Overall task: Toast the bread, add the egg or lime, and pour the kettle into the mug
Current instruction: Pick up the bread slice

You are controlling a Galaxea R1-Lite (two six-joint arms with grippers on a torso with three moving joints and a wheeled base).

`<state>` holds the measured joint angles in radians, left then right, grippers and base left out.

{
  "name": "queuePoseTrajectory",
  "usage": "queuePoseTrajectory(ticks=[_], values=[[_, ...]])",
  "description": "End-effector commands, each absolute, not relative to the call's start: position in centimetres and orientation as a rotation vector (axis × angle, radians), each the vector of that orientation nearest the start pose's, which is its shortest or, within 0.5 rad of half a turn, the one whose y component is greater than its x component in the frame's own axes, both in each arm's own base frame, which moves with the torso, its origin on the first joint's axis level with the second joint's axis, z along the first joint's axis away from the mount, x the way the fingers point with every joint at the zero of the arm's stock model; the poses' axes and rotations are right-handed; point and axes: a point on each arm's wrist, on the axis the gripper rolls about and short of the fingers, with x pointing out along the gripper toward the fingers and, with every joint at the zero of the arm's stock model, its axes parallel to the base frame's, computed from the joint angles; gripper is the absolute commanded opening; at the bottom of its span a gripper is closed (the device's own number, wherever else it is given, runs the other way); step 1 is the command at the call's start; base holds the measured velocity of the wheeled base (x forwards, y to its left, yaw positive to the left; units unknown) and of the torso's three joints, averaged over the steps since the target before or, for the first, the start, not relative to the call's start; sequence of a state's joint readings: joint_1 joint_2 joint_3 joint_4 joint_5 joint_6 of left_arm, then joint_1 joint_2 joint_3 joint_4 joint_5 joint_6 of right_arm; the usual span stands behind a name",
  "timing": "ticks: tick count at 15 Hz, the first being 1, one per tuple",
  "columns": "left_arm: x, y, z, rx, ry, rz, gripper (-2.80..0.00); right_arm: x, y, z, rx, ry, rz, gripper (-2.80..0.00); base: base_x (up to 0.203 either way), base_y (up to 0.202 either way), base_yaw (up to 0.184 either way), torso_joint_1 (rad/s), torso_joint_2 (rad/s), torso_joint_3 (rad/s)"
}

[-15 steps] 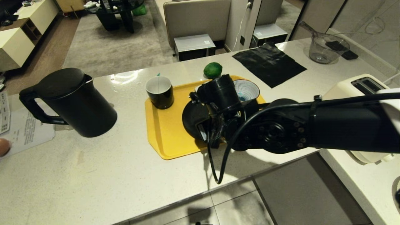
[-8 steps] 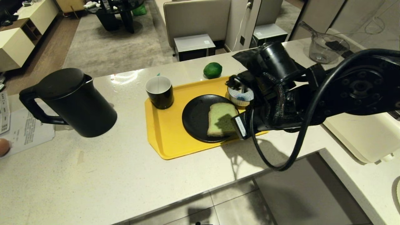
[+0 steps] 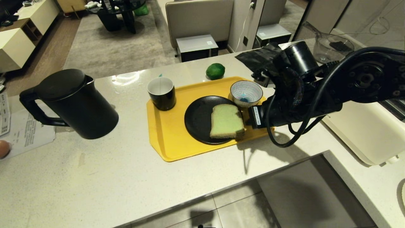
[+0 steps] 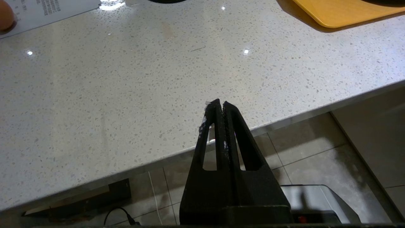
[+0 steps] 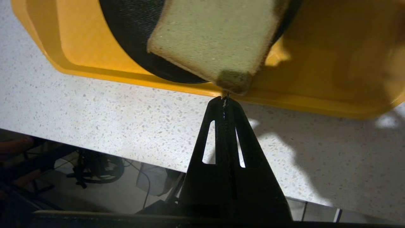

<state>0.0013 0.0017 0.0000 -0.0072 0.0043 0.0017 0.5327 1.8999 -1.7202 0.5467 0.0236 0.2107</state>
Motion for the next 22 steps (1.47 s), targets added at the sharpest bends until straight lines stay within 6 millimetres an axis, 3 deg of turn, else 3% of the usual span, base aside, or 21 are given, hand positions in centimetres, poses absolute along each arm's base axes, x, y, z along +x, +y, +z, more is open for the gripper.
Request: queuePoseTrajectory(ticks=[1,7,12,20,21,22], values=[[-2.3,0.0,7.6,0.002,-0.006,0.006,-2.8,32.5,17.0,24.9,0.037,0.794,0.424,-2.8,0.0,0.0,0.0,0.0,0.0,0.0],[-2.3,0.0,7.6,0.002,-0.006,0.006,-2.8,33.0,14.6,23.7,0.063,0.849,0.412,-2.8,0.0,0.0,0.0,0.0,0.0,0.0],[-2.3,0.0,7.6,0.002,-0.006,0.006,-2.8,33.1,13.4,24.2,0.175,0.862,0.578,-2.8,0.0,0.0,0.0,0.0,0.0,0.0],[-2.3,0.0,7.6,0.001,-0.006,0.006,-2.8,33.6,13.5,22.9,0.197,0.887,0.578,-2.8,0.0,0.0,0.0,0.0,0.0,0.0],[-2.3,0.0,7.6,0.002,-0.006,0.006,-2.8,33.6,13.5,22.5,0.194,0.899,0.573,0.0,0.0,0.0,0.0,0.0,0.0,0.0],[-2.3,0.0,7.6,0.002,-0.006,0.006,-2.8,33.8,13.5,22.5,0.202,0.9,0.569,0.0,0.0,0.0,0.0,0.0,0.0,0.0]])
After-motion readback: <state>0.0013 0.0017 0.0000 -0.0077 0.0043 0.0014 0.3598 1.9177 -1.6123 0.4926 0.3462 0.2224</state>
